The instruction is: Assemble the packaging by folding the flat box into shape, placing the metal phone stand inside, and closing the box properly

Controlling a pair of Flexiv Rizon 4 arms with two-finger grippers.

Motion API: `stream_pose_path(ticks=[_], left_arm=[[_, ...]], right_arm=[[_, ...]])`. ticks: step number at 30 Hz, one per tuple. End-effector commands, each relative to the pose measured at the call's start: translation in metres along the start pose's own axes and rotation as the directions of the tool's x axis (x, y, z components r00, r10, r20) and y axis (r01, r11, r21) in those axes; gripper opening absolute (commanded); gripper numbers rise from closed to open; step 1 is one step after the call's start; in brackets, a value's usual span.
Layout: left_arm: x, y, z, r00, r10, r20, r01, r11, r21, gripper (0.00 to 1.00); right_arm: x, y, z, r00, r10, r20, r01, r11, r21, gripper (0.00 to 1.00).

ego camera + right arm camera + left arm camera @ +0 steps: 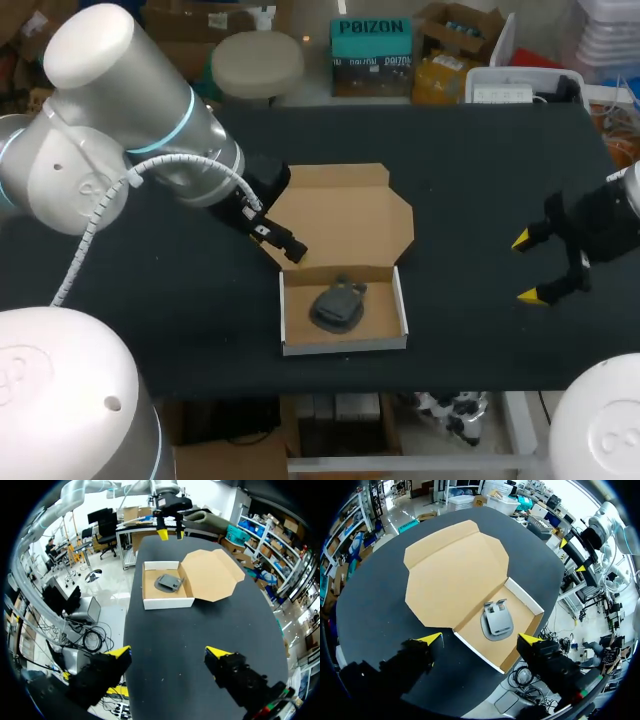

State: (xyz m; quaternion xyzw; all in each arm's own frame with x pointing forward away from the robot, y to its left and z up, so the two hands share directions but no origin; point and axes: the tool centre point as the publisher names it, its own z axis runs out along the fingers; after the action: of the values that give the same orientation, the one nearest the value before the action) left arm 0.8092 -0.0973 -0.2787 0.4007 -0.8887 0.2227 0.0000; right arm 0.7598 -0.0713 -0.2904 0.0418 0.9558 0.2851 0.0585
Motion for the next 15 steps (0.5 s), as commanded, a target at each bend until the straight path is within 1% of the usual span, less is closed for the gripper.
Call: stream_pose_path(ticks=[1,4,11,14,15], left_arm=[[-0.021,-0.005,0.006,0.997,0.005,-0.073,-0.004,1.0,0.02,1.0],[-0.03,-0.004,0.005,0.992,0.023,-0.127,-0.016,0.998,0.055,1.0],[-0.058,-0.005,-0.002,0.986,0.049,-0.16,-0.026,0.989,0.143,1.0],[-0.068,-0.005,-0.004,0.985,0.052,-0.164,-0.024,0.986,0.166,1.0],[-0.072,-0.006,-0.004,0.982,0.058,-0.179,-0.025,0.984,0.179,1.0]], right_arm=[[0.0,0.0,-0.001,1.0,-0.001,-0.003,0.001,1.0,-0.003,1.0],[0.0,0.0,-0.001,1.0,-0.001,-0.003,0.001,1.0,-0.003,1.0],[0.0,0.0,-0.001,1.0,-0.001,-0.003,0.001,1.0,-0.003,1.0],[0.0,0.0,-0.001,1.0,-0.001,-0.003,0.001,1.0,-0.003,1.0],[0.0,0.0,-0.001,1.0,-0.001,-0.003,0.001,1.0,-0.003,1.0]])
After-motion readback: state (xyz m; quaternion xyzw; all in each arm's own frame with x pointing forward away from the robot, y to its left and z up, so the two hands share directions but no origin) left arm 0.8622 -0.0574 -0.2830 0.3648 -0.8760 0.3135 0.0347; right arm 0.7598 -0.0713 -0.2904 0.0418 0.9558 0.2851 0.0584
